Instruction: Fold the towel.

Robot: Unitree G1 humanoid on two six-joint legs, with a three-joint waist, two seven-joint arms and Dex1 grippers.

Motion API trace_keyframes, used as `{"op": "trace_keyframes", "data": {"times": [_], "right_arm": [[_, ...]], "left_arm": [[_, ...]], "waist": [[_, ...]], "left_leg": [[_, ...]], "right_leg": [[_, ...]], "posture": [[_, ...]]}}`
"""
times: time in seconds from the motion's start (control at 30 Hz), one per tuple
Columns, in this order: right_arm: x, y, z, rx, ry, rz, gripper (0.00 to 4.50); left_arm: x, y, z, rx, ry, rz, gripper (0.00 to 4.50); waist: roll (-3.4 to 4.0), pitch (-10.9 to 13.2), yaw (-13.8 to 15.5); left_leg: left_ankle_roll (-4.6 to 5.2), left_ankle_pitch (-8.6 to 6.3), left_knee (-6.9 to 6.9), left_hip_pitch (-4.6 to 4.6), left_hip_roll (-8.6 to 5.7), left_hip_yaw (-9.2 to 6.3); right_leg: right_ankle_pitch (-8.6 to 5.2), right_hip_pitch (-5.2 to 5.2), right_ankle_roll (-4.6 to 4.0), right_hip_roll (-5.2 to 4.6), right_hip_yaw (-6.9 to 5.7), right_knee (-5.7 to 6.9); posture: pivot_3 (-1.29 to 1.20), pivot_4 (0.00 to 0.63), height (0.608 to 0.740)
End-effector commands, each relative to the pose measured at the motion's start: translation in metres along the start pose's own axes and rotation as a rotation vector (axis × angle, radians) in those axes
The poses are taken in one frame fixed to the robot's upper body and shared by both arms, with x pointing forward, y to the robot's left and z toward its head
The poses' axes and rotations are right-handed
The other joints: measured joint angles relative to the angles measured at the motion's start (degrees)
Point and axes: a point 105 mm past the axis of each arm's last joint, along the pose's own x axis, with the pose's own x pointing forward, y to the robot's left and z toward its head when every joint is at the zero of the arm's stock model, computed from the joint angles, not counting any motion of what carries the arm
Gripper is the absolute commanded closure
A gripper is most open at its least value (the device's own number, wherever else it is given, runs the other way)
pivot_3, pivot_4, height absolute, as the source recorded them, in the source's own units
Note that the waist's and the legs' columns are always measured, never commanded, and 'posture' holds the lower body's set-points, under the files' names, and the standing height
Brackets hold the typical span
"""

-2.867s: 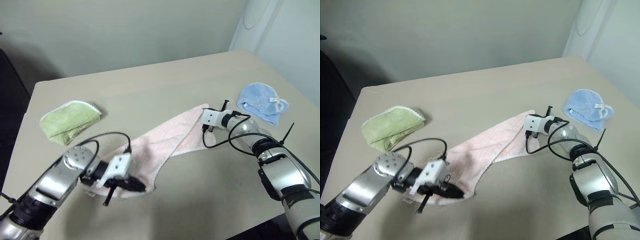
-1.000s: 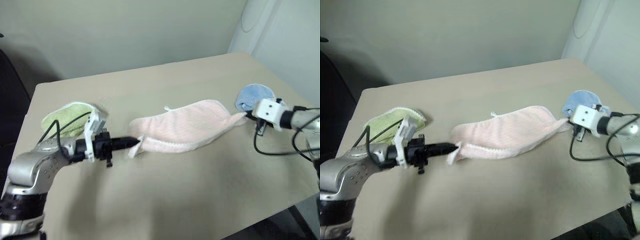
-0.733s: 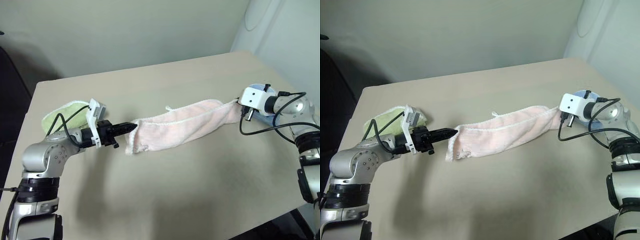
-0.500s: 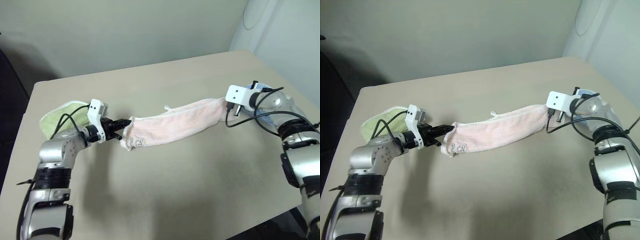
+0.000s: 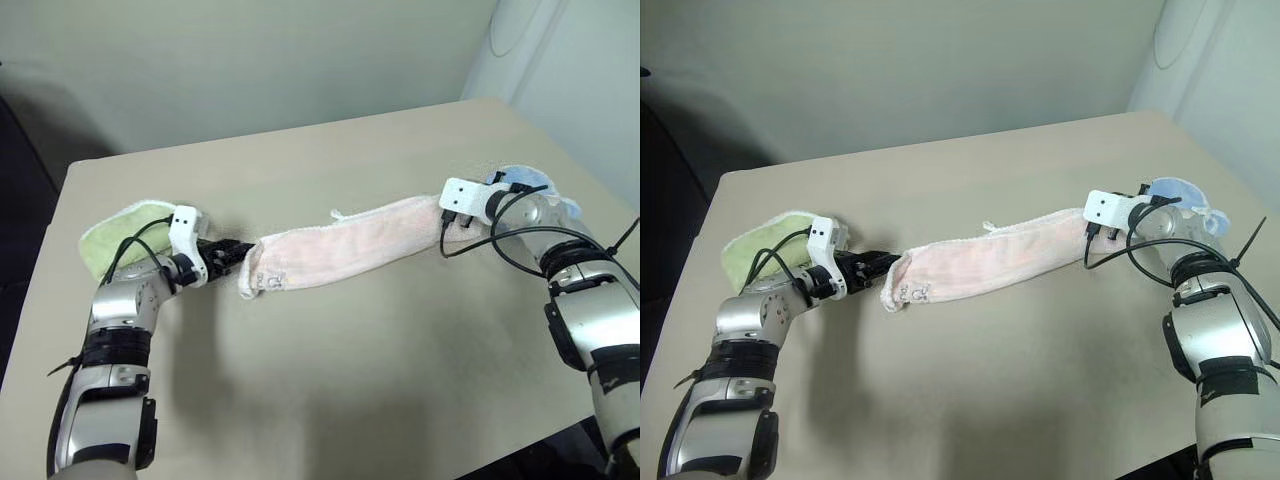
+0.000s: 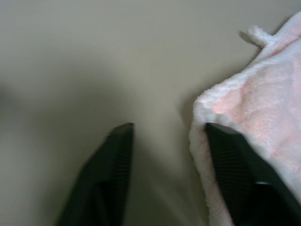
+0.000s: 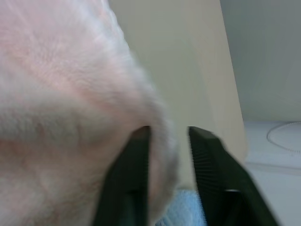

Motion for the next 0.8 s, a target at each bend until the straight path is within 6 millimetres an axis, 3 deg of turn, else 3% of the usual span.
{"op": "trace_keyframes", "data": {"times": [0.03,0.1,0.2,0.4,0.5,0.6,0.63,0.7,0.8], "right_arm": [[-0.003,-0.013,0.008,-0.054,-0.049,-0.069,1.75],[-0.004,-0.012,0.010,-0.106,-0.063,-0.078,1.07],[-0.006,-0.013,0.010,-0.164,-0.074,-0.092,0.08],[-0.025,-0.040,0.004,-0.185,-0.108,-0.230,0.08],[-0.037,-0.048,-0.009,-0.031,-0.110,-0.274,0.08],[-0.045,-0.052,-0.022,0.270,-0.132,-0.300,0.08],[-0.046,-0.052,-0.029,0.584,-0.155,-0.299,0.08],[-0.051,-0.040,-0.028,1.005,-0.250,-0.225,0.08],[-0.064,-0.023,-0.024,1.367,-0.296,-0.141,0.03]], "left_arm": [[-0.006,-0.004,0.010,0.020,-0.039,-0.016,0.59],[-0.008,-0.003,0.008,0.009,-0.040,-0.010,0.00],[-0.011,0.000,0.005,0.011,-0.038,0.016,0.00],[-0.027,0.018,0.018,0.022,-0.125,0.160,0.00],[-0.034,0.026,0.031,0.073,-0.184,0.257,0.00],[-0.040,0.029,0.041,0.109,-0.233,0.314,0.00],[-0.041,0.021,0.049,0.115,-0.267,0.293,0.00],[-0.041,0.007,0.059,0.127,-0.307,0.239,0.00],[-0.040,-0.018,0.061,0.164,-0.311,0.134,0.00]], "waist": [[0.00,0.0,0.0],[0.00,0.0,0.0],[0.00,0.0,-0.2],[0.00,0.0,-0.3],[-0.02,0.0,-0.3],[-0.03,0.0,-0.2],[-0.03,0.0,-0.2],[-0.10,0.0,-0.2],[-0.13,0.0,0.0]], "left_leg": [[0.00,0.00,0.00,0.00,0.00,0.00],[0.00,0.00,-0.01,0.00,0.00,0.00],[0.01,0.00,-0.02,0.01,0.00,0.00],[0.01,-0.01,-0.01,0.02,0.00,0.01],[0.01,-0.01,-0.02,0.02,0.01,0.01],[0.01,0.00,0.01,0.02,0.01,0.06],[0.01,-0.01,0.03,0.02,0.01,0.10],[0.00,0.00,0.04,0.01,0.01,0.18],[-0.36,0.26,0.12,-0.01,-0.02,0.27]], "right_leg": [[0.00,0.00,0.00,0.00,0.00,0.00],[0.01,-0.01,-0.01,0.01,0.00,0.01],[0.03,-0.03,-0.04,0.00,-0.01,0.07],[0.03,-0.05,-0.04,-0.02,-0.01,0.21],[0.02,-0.05,-0.06,-0.02,-0.02,0.22],[0.01,-0.01,-0.07,-0.02,0.00,0.20],[0.01,0.00,-0.07,-0.02,0.01,0.18],[-0.10,0.03,-0.25,0.04,0.04,0.12],[-0.28,0.08,-0.54,0.15,0.03,0.03]], "posture": [[0.00,0.150,0.738],[0.00,0.150,0.738],[0.00,0.150,0.738],[0.00,0.150,0.738],[0.00,0.150,0.738],[0.00,0.150,0.738],[0.00,0.150,0.738],[0.00,0.150,0.738],[0.00,0.150,0.738]]}}
